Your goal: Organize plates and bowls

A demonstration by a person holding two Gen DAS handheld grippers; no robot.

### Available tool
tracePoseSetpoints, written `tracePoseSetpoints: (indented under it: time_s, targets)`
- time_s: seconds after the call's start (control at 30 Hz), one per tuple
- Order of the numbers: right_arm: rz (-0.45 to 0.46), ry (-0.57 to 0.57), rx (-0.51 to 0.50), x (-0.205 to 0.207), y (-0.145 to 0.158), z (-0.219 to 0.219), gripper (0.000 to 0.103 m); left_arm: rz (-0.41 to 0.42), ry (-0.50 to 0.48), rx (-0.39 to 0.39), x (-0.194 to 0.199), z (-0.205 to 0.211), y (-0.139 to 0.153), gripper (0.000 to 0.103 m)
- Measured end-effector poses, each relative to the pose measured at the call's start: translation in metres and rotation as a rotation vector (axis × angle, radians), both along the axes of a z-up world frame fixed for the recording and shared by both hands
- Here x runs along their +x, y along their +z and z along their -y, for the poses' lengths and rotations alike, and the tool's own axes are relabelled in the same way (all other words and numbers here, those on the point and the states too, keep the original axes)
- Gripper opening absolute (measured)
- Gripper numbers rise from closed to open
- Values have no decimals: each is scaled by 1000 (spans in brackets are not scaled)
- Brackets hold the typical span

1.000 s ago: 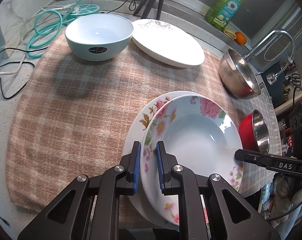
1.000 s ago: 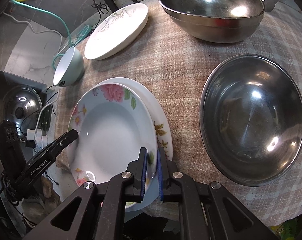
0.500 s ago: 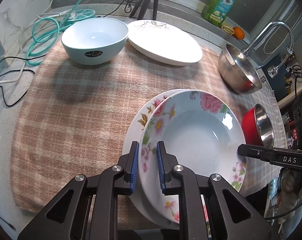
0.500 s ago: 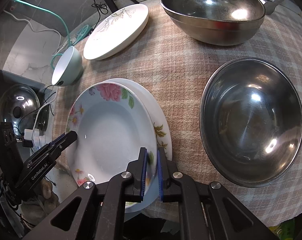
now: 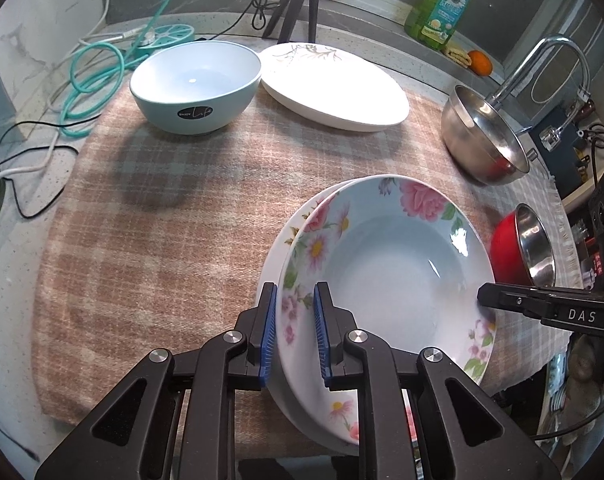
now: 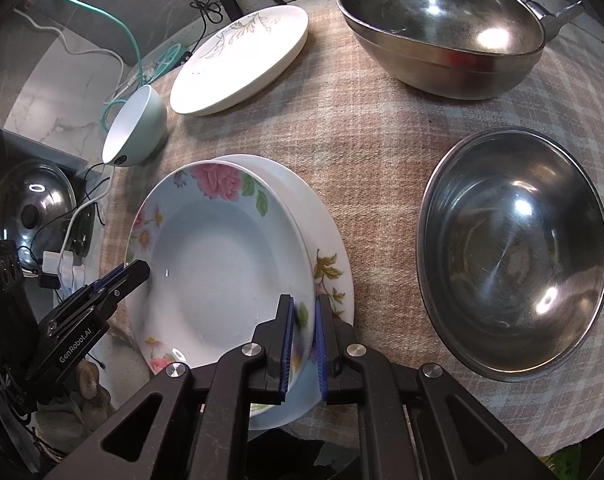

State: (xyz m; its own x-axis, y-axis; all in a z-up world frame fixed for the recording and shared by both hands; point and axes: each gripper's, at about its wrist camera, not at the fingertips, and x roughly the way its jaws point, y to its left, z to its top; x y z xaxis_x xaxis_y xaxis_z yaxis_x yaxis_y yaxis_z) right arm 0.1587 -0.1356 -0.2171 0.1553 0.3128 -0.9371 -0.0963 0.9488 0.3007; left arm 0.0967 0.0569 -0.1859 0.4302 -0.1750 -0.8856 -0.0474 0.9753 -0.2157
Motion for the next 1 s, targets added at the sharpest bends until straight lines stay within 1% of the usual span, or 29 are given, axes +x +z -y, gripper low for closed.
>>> tracePoseSetpoints:
  time_s: [0.13, 0.33, 0.6, 0.7, 0.83, 0.93, 1.0]
  targets:
    - [-1, 9, 0, 0, -1, -2, 10, -5, 17, -18, -3, -4, 0, 15]
    - [7, 35, -23, 0, 0, -6, 11, 3, 17, 10, -3, -3, 1, 15]
    - [17, 74, -71, -1, 1, -16, 14, -1, 24, 11, -5, -6, 1, 15]
    - [18, 72, -71, -1, 1, -15, 14, 0, 19, 11, -6, -6, 1, 15]
    - [17, 51, -64, -1, 2, -10, 14, -11, 14, -25, -7, -7, 0, 15]
    - [10, 43, -50, -2, 2, -7, 14, -5, 7, -9, -8, -5, 1, 15]
    - [14, 45, -55, -2, 3, -6, 14, -9, 7, -17, -8, -5, 1, 15]
